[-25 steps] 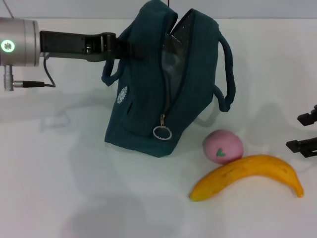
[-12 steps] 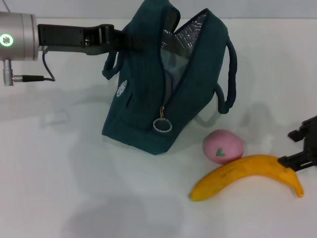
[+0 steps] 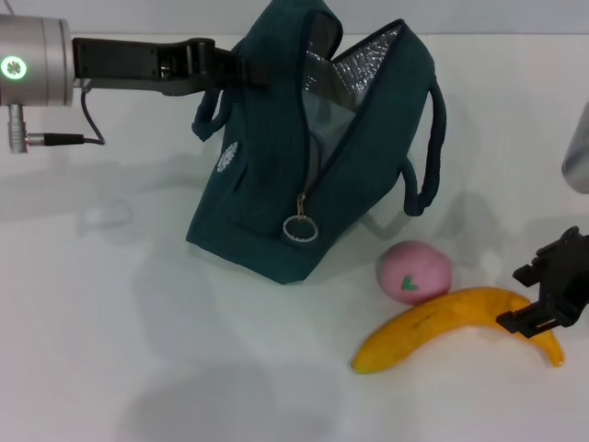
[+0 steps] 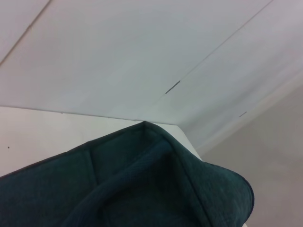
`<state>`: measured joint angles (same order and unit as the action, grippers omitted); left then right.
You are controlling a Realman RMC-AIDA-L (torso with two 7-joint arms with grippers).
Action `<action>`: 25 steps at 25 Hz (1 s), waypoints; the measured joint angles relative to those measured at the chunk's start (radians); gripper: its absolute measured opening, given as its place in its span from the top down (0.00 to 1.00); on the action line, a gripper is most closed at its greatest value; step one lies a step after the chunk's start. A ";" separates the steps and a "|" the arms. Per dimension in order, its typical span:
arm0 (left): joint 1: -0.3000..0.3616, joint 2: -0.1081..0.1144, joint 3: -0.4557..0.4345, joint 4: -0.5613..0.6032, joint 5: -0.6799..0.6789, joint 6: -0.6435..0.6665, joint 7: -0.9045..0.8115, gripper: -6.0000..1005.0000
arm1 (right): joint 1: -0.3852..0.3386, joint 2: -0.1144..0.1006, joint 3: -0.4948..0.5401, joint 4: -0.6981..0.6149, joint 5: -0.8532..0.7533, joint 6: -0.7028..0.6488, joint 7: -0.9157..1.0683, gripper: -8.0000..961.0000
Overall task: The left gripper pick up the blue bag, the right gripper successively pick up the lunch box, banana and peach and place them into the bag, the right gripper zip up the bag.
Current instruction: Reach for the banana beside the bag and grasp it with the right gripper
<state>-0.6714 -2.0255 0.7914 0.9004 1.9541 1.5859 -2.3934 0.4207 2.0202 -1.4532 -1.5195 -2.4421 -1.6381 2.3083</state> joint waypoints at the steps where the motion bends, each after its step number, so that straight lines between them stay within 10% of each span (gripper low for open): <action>1: -0.001 0.000 0.000 0.000 0.000 0.000 0.000 0.94 | 0.004 0.000 -0.003 0.014 0.000 0.004 -0.003 0.33; 19: -0.006 0.001 0.000 0.000 0.001 -0.008 0.000 0.94 | 0.023 0.000 -0.030 0.089 -0.010 0.035 -0.011 0.33; 25: -0.003 0.001 0.000 0.000 0.000 -0.006 0.000 0.94 | 0.023 -0.001 -0.029 0.097 -0.009 0.039 -0.010 0.51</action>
<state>-0.6744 -2.0248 0.7915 0.9004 1.9545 1.5801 -2.3930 0.4440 2.0194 -1.4825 -1.4227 -2.4512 -1.5995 2.2978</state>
